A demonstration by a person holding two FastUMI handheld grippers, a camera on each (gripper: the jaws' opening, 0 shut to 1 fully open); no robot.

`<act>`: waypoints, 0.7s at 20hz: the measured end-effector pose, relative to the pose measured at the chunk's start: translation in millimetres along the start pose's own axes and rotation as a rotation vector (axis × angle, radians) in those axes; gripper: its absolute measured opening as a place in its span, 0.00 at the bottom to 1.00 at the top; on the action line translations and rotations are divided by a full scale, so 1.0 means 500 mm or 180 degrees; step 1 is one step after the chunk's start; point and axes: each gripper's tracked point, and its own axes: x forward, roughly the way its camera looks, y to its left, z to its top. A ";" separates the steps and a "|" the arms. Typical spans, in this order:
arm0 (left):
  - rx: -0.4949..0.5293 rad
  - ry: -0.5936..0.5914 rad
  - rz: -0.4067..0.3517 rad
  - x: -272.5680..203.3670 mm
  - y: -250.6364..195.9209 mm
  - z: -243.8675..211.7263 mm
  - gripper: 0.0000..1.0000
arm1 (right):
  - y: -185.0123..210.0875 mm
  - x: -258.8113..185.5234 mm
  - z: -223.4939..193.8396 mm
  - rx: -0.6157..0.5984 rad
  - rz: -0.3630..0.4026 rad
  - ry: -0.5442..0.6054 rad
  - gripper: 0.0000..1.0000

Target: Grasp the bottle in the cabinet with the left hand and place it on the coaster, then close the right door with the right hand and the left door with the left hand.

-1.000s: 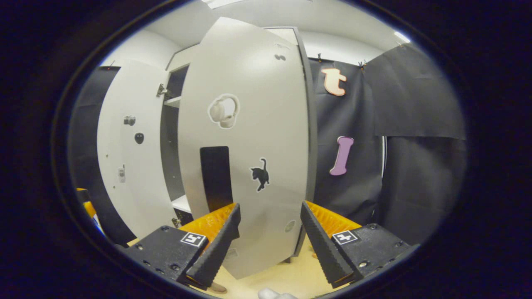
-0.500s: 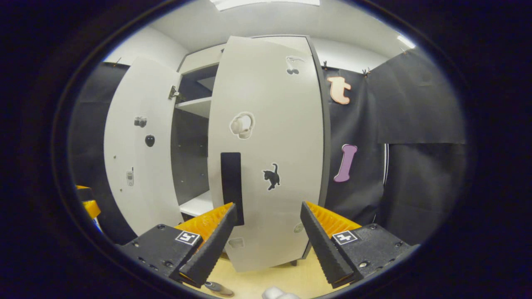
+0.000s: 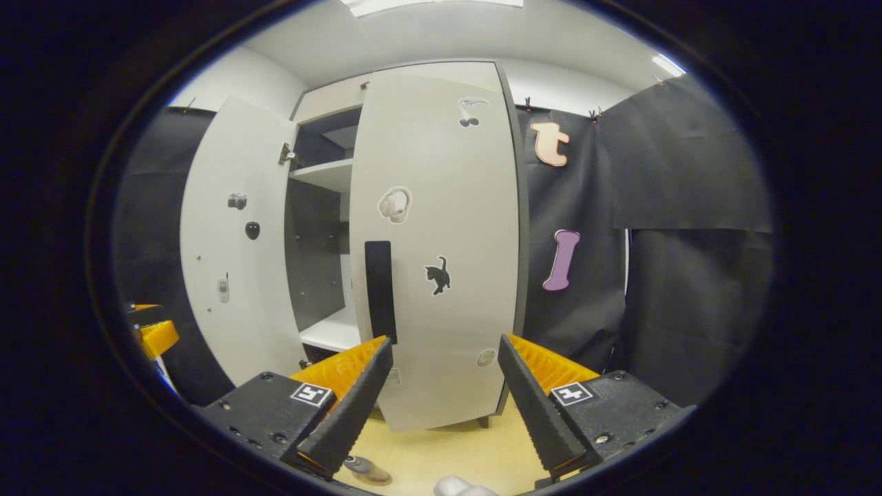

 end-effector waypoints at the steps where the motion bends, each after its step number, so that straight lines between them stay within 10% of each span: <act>1: 0.0002 0.0000 0.0002 0.001 0.002 0.001 0.97 | 0.003 -0.016 -0.003 0.0011 0.0008 -0.0011 1.00; 14: 0.0216 -0.0010 0.0637 0.055 0.220 0.021 0.98 | -0.002 -0.158 -0.111 0.0055 -0.0233 -0.0049 1.00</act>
